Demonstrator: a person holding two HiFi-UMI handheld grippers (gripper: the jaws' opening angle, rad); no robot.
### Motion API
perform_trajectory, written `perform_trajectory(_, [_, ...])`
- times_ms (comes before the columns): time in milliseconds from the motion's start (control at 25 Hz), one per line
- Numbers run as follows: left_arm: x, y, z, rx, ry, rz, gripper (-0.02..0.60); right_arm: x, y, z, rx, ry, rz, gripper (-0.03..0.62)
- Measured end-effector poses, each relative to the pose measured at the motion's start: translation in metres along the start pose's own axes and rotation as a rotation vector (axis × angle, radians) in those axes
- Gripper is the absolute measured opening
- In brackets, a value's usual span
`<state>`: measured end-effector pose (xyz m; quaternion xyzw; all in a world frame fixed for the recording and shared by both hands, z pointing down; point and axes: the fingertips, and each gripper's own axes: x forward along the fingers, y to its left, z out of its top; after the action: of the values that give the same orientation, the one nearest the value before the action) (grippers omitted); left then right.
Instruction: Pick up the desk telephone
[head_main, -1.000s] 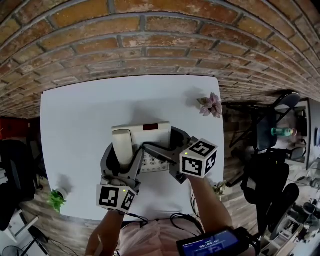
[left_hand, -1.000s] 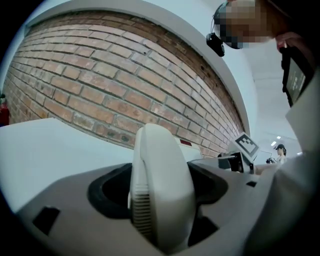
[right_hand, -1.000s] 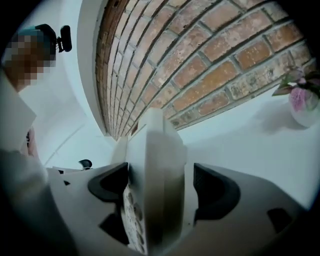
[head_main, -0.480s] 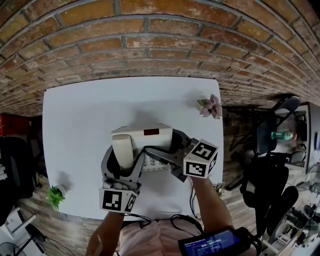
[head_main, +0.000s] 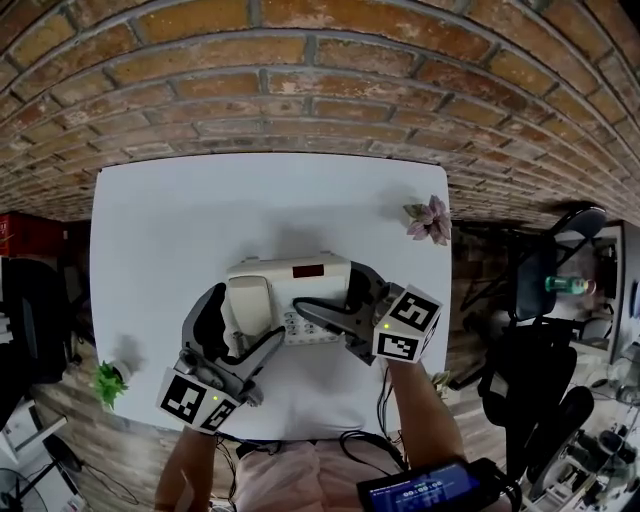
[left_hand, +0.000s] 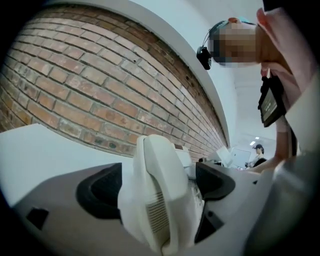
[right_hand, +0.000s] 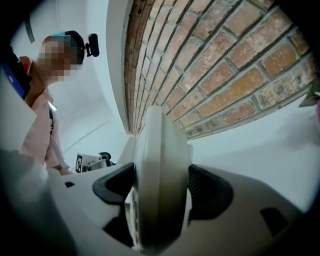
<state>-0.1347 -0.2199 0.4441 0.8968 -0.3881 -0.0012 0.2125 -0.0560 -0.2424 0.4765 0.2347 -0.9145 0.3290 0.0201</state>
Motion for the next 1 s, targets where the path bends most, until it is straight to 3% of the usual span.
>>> perform_trajectory(200, [0.003, -0.004, -0.020, -0.061, 0.064, -0.109, 0.457, 0.000, 0.008, 0.001, -0.032, -0.003, 0.037, 0.336])
perform_trajectory(520, [0.007, -0.013, -0.026, -0.101, 0.052, -0.207, 0.460, -0.003, 0.015, 0.003, -0.054, -0.019, 0.083, 0.331])
perform_trajectory(840, [0.006, -0.016, -0.026, -0.081, 0.049, -0.231, 0.439, -0.002, 0.015, 0.004, -0.073, -0.014, 0.055, 0.350])
perform_trajectory(1000, [0.006, -0.014, -0.025, -0.091, 0.037, -0.222, 0.436, -0.005, 0.011, -0.006, -0.033, 0.065, -0.016, 0.359])
